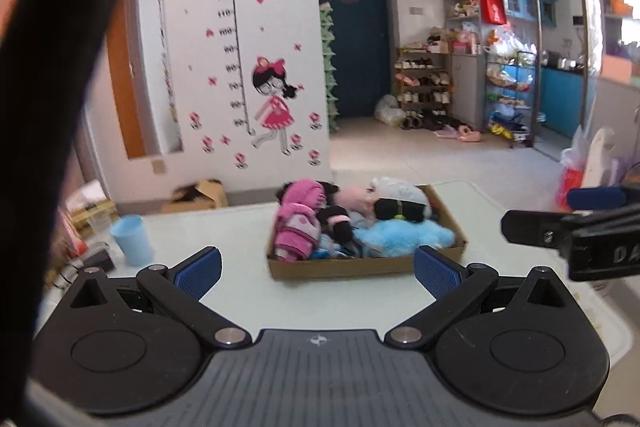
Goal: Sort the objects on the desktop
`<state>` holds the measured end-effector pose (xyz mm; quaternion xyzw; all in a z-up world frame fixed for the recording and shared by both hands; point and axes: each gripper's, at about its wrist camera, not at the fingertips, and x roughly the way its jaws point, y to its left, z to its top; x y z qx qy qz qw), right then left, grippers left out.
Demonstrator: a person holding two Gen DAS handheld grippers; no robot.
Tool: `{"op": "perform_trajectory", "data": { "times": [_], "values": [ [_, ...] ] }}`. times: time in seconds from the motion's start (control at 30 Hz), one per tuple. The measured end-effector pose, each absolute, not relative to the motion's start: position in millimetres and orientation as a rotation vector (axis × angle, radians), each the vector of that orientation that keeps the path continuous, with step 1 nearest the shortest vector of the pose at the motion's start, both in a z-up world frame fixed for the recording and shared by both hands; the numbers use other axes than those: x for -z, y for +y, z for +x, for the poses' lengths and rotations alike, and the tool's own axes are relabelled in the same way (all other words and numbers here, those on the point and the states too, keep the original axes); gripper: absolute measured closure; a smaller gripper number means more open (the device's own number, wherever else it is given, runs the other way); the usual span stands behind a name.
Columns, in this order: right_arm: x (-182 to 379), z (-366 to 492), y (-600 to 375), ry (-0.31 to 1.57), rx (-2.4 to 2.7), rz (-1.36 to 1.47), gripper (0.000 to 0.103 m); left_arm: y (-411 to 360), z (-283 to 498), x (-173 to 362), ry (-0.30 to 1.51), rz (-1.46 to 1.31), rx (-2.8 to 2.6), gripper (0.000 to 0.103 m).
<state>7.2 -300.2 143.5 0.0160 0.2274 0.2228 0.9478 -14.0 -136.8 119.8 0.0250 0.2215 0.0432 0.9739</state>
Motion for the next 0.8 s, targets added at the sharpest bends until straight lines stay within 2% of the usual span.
{"op": "perform_trajectory", "data": {
  "times": [0.13,0.37,0.8],
  "values": [
    [-139,9,-301,0.459,-0.447,0.022,0.000,-131,-6,-119,0.465,0.019,-0.064,0.001],
    [-127,18,-306,0.488,-0.436,0.037,0.000,-146,-11,-112,0.425,0.136,-0.058,0.001],
    [-118,22,-310,0.498,-0.431,0.038,0.000,-146,-13,-125,0.412,0.046,0.034,0.001]
  ]
}}
